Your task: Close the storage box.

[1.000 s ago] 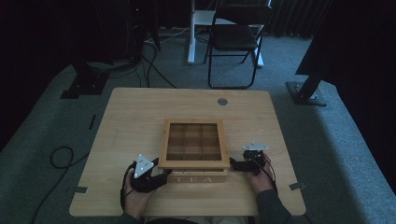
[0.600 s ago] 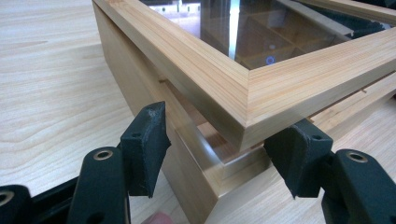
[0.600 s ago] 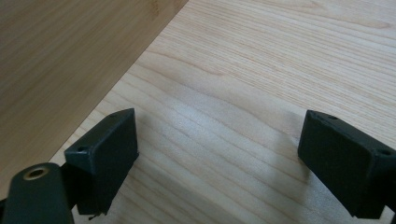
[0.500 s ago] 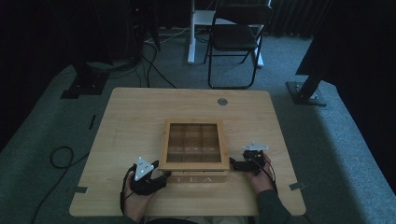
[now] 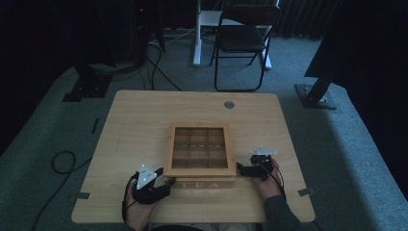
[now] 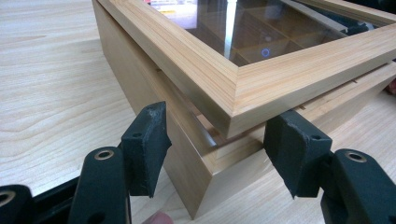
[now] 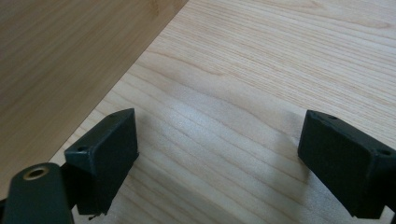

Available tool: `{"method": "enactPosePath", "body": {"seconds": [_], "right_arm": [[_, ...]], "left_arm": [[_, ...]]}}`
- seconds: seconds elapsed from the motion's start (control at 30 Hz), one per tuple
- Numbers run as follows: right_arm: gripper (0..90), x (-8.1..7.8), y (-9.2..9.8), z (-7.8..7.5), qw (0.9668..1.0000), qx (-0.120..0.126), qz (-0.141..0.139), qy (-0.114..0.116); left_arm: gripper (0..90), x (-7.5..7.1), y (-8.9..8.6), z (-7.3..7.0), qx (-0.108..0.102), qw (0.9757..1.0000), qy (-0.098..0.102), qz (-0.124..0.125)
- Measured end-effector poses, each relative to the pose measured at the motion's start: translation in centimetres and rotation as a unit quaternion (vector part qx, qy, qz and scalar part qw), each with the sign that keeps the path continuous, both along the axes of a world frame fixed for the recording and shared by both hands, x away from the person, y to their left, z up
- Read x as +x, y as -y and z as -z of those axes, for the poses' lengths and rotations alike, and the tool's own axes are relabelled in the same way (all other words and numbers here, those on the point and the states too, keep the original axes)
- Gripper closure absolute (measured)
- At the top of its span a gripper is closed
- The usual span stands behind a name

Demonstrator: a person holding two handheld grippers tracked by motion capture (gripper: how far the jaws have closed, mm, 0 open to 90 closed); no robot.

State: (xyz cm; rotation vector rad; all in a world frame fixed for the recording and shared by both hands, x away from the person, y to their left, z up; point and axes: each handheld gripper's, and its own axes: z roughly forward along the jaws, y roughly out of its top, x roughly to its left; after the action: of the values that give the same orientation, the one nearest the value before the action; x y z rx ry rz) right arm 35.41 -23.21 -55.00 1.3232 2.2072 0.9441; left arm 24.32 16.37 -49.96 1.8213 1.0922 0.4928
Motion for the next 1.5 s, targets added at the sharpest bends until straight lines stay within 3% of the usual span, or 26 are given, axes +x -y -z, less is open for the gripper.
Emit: {"method": "enactPosePath", "body": {"seconds": [0.23, 0.8, 0.93, 1.07, 1.5], "right_arm": [[11.6, 0.0, 0.0, 0.0, 1.0, 0.0, 0.0, 0.0], [11.6, 0.0, 0.0, 0.0, 1.0, 0.0, 0.0, 0.0], [11.6, 0.0, 0.0, 0.0, 1.0, 0.0, 0.0, 0.0], [11.6, 0.0, 0.0, 0.0, 1.0, 0.0, 0.001, 0.0], [11.6, 0.0, 0.0, 0.0, 1.0, 0.0, 0.001, 0.0]], "left_arm": [[40.5, -0.3, 0.0, 0.4, 0.011, 0.9999, -0.009, 0.005], [40.4, -0.8, -0.3, 0.6, 0.01, 0.9998, -0.018, 0.008], [40.0, -1.1, -1.2, 0.1, -0.026, 0.9996, -0.006, -0.005], [39.9, -1.1, -2.3, 0.2, -0.043, 0.9986, -0.018, -0.025], [38.6, -1.0, -3.1, -0.3, -0.047, 0.9982, -0.002, -0.038]]}}
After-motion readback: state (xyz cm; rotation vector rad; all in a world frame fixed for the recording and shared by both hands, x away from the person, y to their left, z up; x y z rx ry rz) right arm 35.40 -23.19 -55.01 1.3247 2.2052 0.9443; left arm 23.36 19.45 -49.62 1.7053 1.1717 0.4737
